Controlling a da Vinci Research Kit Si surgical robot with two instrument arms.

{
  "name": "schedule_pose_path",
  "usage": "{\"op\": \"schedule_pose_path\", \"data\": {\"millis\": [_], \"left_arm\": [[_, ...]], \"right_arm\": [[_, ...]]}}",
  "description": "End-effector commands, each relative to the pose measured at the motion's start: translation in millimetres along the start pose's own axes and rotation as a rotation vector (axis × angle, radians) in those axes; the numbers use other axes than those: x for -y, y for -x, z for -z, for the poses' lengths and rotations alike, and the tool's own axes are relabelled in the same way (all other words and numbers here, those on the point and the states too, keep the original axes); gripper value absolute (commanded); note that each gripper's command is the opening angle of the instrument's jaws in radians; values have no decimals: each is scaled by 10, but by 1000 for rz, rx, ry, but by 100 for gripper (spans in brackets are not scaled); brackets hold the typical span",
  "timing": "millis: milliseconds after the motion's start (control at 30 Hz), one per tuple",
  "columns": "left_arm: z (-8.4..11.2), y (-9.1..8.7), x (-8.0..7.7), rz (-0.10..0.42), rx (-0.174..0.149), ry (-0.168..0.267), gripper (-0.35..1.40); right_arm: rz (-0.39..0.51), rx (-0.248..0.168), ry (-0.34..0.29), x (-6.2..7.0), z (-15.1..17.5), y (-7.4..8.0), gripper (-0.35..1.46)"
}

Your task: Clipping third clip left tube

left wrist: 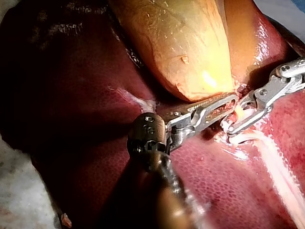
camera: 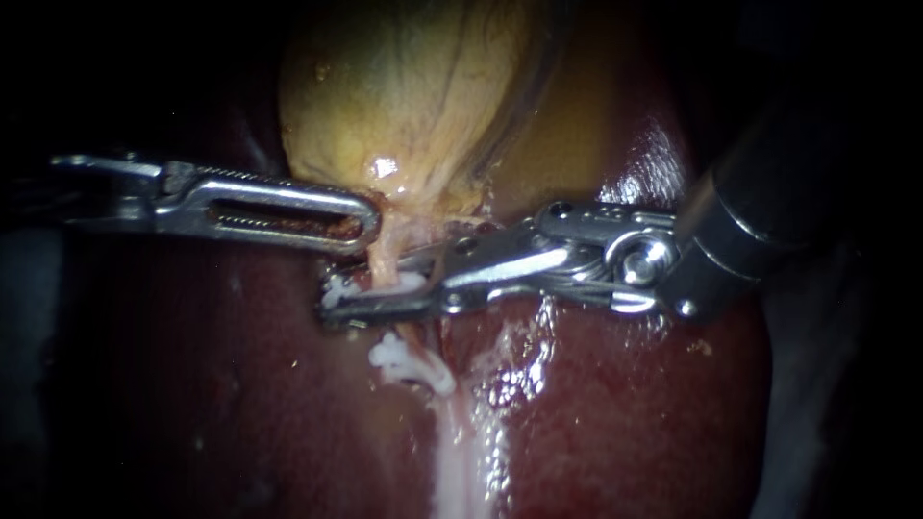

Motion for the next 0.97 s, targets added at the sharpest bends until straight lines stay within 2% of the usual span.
{"op": "schedule_pose_path", "data": {"millis": [33, 167, 367, 967], "left_arm": [[0, 0, 0, 0, 0, -1, -35], [0, 0, 0, 0, 0, -1, -35], [0, 0, 0, 0, 0, -1, -35], [-1, 0, 0, 0, -1, -1, -35]], "right_arm": [[-1, 0, 1, 0, 0, 1, -32], [2, -1, -2, 0, 1, 6, -35], [-5, 33, -21, 1, 0, 12, -35], [-16, 35, -25, 1, 1, 15, -35]]}}
